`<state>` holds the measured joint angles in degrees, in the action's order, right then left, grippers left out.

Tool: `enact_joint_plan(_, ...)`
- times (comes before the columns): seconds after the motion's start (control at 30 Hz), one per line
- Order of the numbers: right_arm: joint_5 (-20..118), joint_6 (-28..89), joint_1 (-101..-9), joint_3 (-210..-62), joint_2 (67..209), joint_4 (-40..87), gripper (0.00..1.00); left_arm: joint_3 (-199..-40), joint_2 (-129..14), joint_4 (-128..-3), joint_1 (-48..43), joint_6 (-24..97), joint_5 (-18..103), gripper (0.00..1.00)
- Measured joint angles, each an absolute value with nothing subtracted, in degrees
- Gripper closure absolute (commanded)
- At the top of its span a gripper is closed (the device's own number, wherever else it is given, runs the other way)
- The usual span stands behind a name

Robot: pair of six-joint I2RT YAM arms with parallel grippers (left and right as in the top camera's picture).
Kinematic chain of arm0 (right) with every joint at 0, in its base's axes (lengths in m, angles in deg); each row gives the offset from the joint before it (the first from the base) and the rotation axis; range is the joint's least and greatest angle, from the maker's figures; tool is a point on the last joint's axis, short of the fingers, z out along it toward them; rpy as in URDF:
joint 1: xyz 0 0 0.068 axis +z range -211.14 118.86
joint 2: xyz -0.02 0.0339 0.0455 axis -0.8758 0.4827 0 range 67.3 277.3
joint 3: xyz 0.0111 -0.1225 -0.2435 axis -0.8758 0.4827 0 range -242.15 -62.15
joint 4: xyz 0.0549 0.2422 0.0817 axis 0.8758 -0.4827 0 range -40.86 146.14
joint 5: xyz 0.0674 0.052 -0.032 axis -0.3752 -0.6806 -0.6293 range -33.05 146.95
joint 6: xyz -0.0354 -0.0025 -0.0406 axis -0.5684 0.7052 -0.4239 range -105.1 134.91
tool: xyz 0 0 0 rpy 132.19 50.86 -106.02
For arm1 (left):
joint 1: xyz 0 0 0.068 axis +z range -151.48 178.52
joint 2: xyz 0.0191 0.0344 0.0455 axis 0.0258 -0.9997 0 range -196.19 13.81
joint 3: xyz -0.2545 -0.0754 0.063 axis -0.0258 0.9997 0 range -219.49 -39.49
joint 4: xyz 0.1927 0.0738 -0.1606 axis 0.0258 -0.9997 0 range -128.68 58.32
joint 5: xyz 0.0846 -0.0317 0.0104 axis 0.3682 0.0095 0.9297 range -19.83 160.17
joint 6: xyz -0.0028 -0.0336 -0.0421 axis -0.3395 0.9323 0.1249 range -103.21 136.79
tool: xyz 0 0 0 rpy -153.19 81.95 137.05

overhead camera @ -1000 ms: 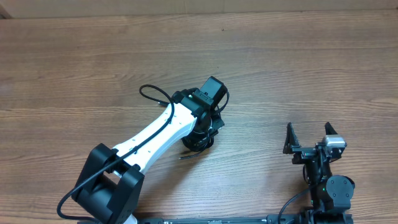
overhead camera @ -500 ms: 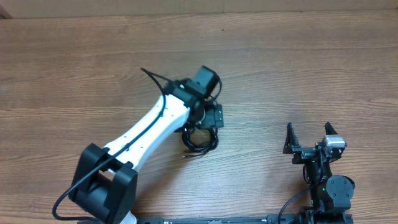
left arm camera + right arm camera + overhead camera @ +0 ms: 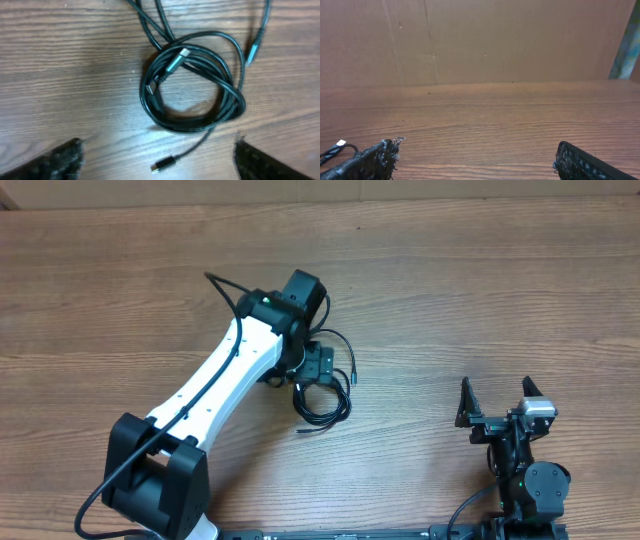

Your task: Untangle cables

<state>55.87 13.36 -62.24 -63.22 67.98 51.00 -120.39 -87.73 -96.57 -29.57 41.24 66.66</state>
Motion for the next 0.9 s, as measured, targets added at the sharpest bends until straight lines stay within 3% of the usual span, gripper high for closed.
enact_joint_plan(0.1, 55.87, 13.34, -62.22, -63.22, 67.98, 51.02, 0.0, -115.3, -87.66, -90.29, -29.55, 43.99, 66.49, 0.24)
enact_joint_plan(0.33, 55.87, 13.36, -62.24, -63.22, 67.98, 51.0, 0.0, -106.14, -87.66, -78.86, -29.55, 46.33, 65.92, 0.28)
enact_joint_plan(0.43, 55.87, 13.36, -62.24, -63.22, 67.98, 51.0, 0.0, -103.56, -87.66, -74.4, -29.6, 46.92, 65.9, 0.37)
enact_joint_plan(0.53, 55.89, 13.41, -62.22, -63.22, 67.98, 51.0, 0.0, -101.46, -87.66, -70.73, -29.68, 47.29, 65.85, 0.66)
enact_joint_plan(0.67, 55.87, 13.36, -62.24, -63.22, 67.98, 51.02, 0.0, -99.84, -87.66, -69.95, -29.99, 48.43, 65.87, 0.95)
enact_joint_plan(0.9, 55.89, 13.39, -62.24, -63.22, 67.98, 51.0, 0.0, -99.67, -87.66, -70.05, -29.99, 48.62, 65.55, 0.96)
